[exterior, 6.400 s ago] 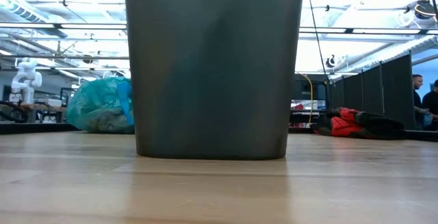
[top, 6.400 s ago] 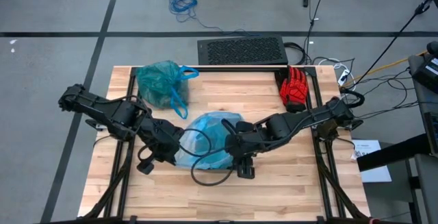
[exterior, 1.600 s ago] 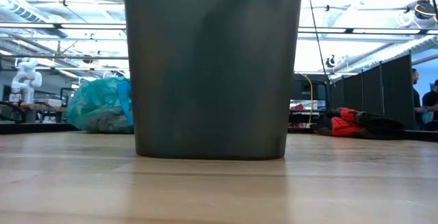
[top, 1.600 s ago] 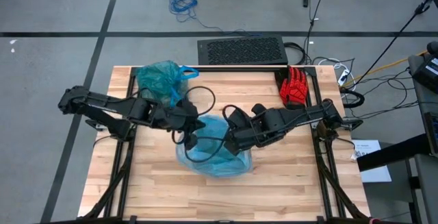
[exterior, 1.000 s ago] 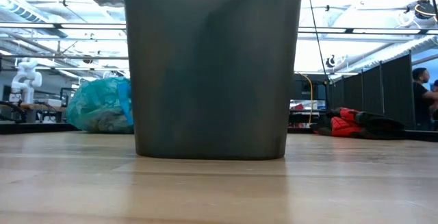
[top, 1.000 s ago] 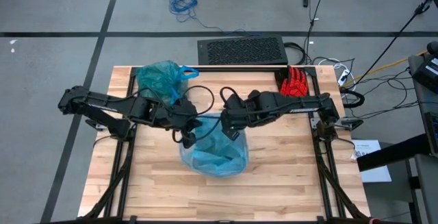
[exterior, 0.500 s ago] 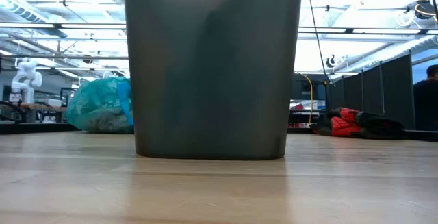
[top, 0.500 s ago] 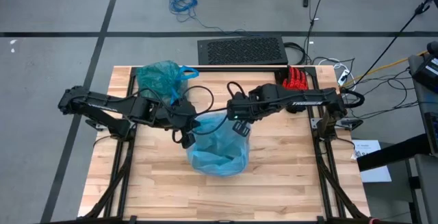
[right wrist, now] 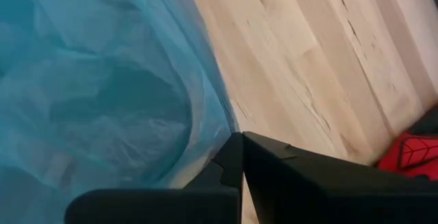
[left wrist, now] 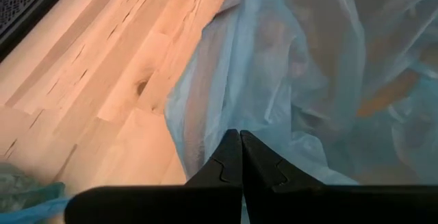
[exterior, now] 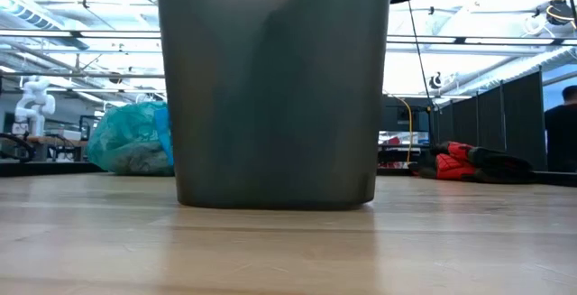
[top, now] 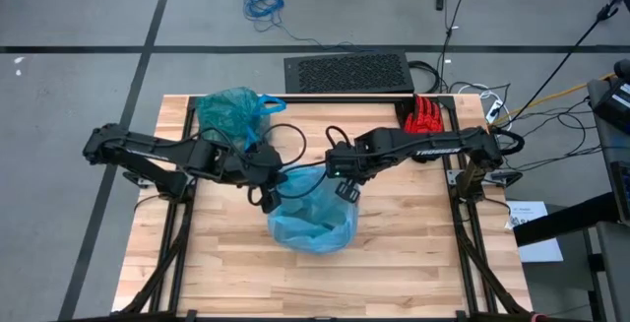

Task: Place trash/remove bag and relplace
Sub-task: Insert the new blue trash bag into the trash bin

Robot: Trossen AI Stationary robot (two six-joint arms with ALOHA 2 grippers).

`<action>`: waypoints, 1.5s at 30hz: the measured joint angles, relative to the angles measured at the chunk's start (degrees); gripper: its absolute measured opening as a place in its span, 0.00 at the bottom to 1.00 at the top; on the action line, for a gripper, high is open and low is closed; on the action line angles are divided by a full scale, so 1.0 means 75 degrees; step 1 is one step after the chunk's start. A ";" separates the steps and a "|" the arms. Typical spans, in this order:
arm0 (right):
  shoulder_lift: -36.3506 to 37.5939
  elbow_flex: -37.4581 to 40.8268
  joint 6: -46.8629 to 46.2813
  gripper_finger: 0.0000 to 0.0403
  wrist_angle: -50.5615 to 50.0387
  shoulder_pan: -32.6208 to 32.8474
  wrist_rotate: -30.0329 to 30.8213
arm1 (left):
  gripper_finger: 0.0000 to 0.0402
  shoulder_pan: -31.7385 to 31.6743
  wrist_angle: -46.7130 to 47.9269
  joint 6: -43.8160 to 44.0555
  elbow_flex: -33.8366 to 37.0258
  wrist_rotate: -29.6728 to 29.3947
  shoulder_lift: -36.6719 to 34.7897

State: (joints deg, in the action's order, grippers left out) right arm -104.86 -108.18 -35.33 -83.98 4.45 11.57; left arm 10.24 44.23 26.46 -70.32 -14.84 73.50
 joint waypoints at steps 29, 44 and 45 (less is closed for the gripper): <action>0.0285 0.0000 0.0113 0.00 0.0051 -0.0242 0.0009 | 0.00 -0.1426 0.0174 -0.1388 -0.0493 0.2201 -0.0097; 0.0285 0.0000 0.0324 0.00 0.0058 -0.0463 0.0006 | 0.00 -0.1816 0.0265 -0.1598 0.0108 0.2290 -0.0100; 0.0285 0.0000 0.0342 0.00 0.0058 -0.0486 0.0006 | 0.00 -0.1819 0.0266 -0.1600 0.0108 0.2226 -0.0105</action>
State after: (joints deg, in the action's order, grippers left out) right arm -102.72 -108.18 -32.76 -83.55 0.80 11.62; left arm -3.40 46.22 14.46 -69.52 1.86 72.71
